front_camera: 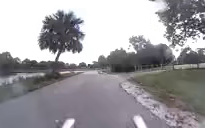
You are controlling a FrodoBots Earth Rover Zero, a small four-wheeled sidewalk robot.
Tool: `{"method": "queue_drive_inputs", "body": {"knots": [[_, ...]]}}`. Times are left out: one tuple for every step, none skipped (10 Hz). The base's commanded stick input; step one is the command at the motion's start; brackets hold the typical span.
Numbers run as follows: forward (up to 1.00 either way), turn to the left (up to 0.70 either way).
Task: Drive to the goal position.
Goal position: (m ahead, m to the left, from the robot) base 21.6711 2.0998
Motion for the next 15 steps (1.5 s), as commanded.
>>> {"method": "queue_drive_inputs", "body": {"knots": [[0.85,0.00],[0.85,0.00],[0.85,0.00],[0.85,0.00],[0.85,0.00],[0.85,0.00],[0.85,0.00],[0.85,0.00],[0.85,0.00],[0.85,0.00],[0.85,0.00],[0.85,0.00],[0.85,0.00],[0.85,0.00],[0.85,0.00]]}}
